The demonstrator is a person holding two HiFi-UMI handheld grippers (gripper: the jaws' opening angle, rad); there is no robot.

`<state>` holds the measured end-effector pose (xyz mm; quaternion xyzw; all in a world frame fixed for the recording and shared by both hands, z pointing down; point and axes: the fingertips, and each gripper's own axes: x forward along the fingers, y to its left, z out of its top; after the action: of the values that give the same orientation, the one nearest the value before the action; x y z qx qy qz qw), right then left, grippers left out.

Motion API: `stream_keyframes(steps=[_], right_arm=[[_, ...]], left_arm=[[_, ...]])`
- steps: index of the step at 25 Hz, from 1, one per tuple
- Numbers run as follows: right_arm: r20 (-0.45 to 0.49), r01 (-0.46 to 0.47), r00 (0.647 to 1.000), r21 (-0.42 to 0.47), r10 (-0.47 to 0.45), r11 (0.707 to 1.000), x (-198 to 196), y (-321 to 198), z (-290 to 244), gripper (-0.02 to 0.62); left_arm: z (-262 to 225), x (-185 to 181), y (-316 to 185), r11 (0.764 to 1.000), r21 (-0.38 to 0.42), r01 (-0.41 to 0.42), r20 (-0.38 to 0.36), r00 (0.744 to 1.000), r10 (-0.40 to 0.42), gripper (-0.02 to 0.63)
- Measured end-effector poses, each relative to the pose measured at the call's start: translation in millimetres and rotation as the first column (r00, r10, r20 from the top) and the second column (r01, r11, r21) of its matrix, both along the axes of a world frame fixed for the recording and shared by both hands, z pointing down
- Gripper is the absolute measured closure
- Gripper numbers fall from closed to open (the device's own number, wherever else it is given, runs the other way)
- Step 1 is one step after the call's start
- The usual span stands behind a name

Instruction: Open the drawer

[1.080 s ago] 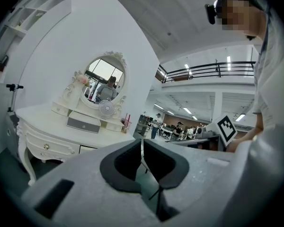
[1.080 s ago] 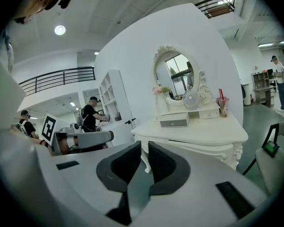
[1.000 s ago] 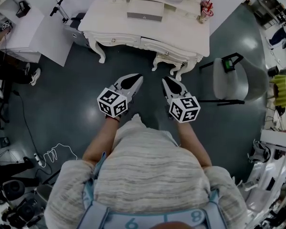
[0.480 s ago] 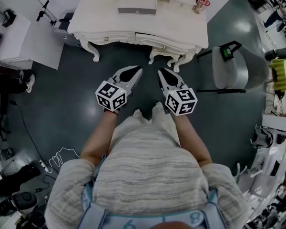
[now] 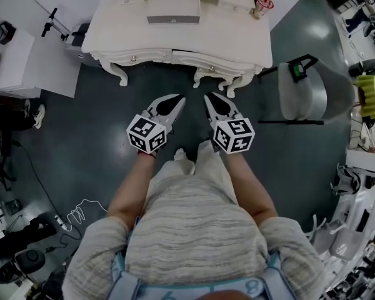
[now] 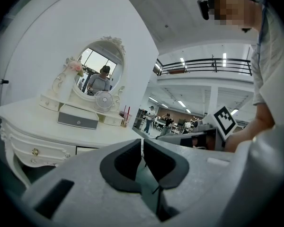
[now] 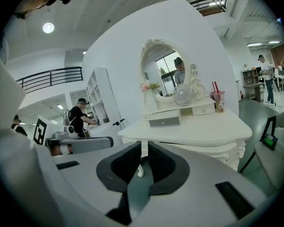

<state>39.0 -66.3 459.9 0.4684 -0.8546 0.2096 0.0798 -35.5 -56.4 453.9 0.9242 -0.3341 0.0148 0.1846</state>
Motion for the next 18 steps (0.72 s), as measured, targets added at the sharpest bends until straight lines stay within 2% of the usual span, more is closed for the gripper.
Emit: stream_keyframes(steps=[18], right_arm=[[-0.028, -0.05, 0.998, -0.065, 0.048, 0.997, 29.0, -57.1, 61.6, 0.584]], left_arm=[[51.0, 4.1, -57.4, 0.995, -0.058, 0.083, 0.041, 0.996, -0.081, 0.578]])
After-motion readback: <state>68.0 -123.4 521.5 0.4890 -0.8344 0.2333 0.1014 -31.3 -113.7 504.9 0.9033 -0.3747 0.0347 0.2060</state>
